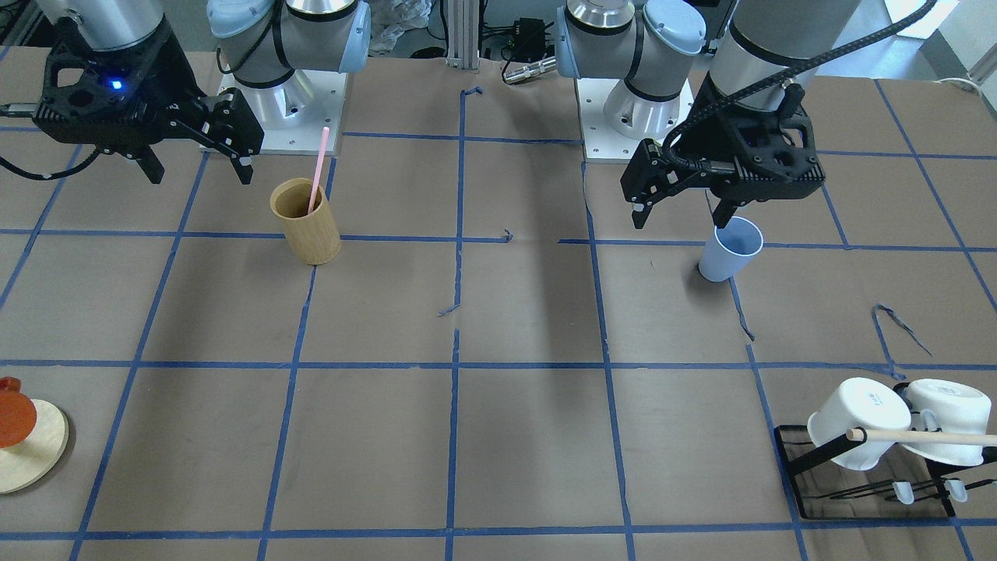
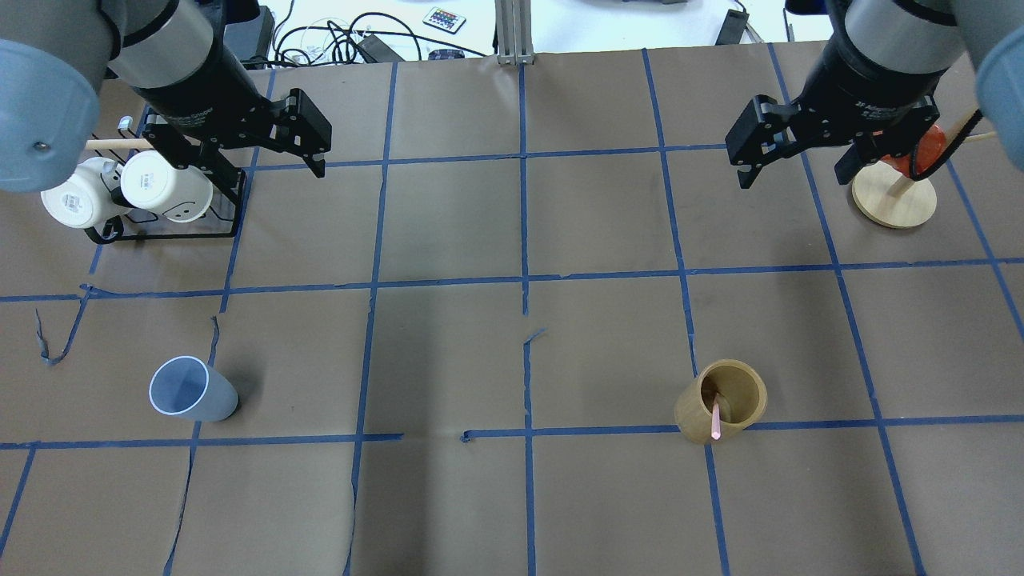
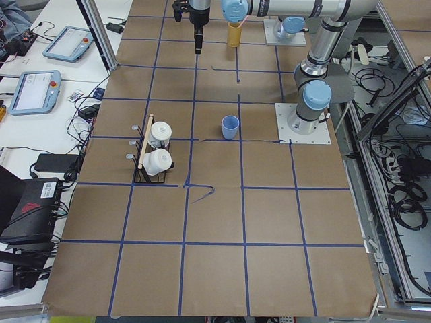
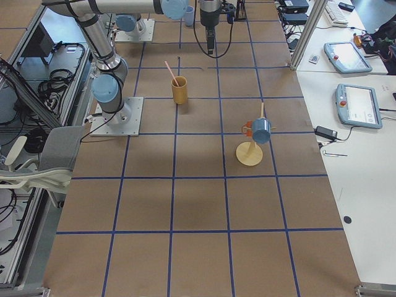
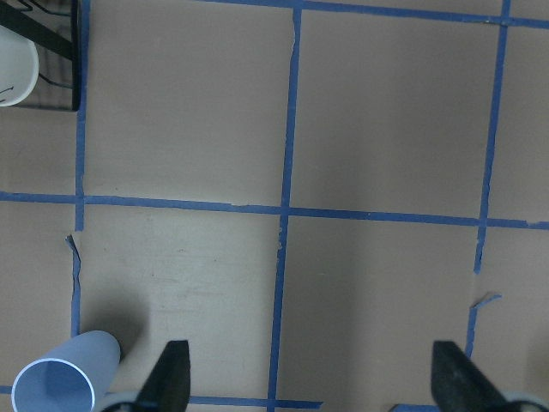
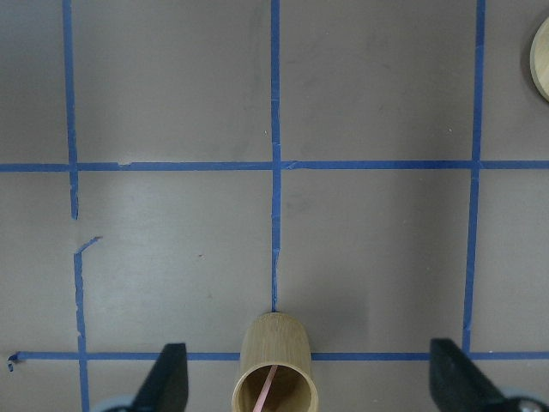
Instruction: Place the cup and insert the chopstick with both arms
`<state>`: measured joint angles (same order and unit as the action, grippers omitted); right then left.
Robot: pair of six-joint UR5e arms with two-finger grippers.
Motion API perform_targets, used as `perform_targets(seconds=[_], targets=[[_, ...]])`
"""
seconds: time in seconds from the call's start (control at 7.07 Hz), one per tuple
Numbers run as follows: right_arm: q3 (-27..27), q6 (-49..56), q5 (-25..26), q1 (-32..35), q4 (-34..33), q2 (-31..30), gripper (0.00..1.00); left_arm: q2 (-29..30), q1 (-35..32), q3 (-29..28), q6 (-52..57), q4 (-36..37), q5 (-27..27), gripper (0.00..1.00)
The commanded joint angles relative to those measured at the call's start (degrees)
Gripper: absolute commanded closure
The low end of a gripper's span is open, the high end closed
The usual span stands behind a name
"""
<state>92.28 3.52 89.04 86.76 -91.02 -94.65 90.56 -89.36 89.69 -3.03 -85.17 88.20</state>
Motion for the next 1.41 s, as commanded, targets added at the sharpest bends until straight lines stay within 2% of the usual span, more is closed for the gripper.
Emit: perform_targets(seconds=[0.0,0.85,1.27], targets=[[0.0,-0.1,0.1,0.0,0.1,0.0,0.0,0.0,-0.1,-0.1,0.0,-0.3,0.1,0.0],[0.0,-0.3,0.1,0.0,0.0,0.0,0.0,-0.9,-0.6,0.0,-0.2,-1.4,0.4,0.0],[0.1,-4.3,-0.5,0.1,0.1,0.0,0.0,-1.1,0.2,0.3,0.5,-1.5,0.4,0.0]])
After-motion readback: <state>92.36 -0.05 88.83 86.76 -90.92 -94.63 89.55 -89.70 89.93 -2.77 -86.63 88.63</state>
